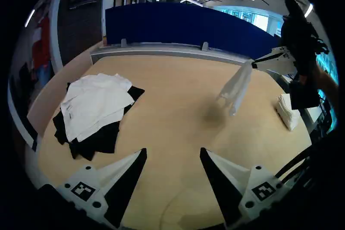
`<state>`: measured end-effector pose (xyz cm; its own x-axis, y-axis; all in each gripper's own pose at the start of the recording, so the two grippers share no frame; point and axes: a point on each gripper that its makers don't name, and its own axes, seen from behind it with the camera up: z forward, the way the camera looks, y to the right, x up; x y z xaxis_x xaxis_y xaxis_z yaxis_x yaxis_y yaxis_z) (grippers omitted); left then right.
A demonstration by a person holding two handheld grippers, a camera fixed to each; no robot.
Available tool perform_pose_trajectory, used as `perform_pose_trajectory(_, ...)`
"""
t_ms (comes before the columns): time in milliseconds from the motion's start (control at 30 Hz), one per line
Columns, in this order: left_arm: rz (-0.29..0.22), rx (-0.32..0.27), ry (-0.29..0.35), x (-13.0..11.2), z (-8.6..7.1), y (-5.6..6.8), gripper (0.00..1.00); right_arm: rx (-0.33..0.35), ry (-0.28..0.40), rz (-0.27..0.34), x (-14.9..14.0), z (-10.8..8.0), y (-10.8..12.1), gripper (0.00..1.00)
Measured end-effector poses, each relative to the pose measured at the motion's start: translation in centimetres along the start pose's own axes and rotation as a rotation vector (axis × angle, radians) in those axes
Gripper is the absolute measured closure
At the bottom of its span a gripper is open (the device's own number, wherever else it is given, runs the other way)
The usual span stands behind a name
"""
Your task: Fold towel
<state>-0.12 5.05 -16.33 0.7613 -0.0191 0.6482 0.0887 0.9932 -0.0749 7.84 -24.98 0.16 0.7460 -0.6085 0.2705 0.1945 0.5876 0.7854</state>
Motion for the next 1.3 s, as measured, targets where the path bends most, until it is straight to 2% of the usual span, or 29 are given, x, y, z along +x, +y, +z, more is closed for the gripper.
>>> perform_pose_trajectory(267, 0.015, -0.011, -0.002, 0.6, 0.4, 0.4, 0.09, -0.058, 0.002, 0.035, -1.1, -2.5, 3.7, 0.95)
perform_pose_trajectory(567, 0.031, -0.019, -0.008, 1.0, 0.9, 1.0, 0.08, -0.134, 0.000, 0.087, -3.3, -6.1, 9.2, 0.95)
perform_pose_trajectory(867, 0.051, -0.017, -0.020, 1.3, 1.6, 1.4, 0.09, -0.200, -0.026, 0.108, -6.5, -10.2, 14.8, 0.95)
perform_pose_trajectory(1300, 0.077, -0.015, -0.033, 1.7, 2.3, 2.7, 0.09, -0.283, -0.073, 0.150, -11.8, -15.5, 21.8, 0.95)
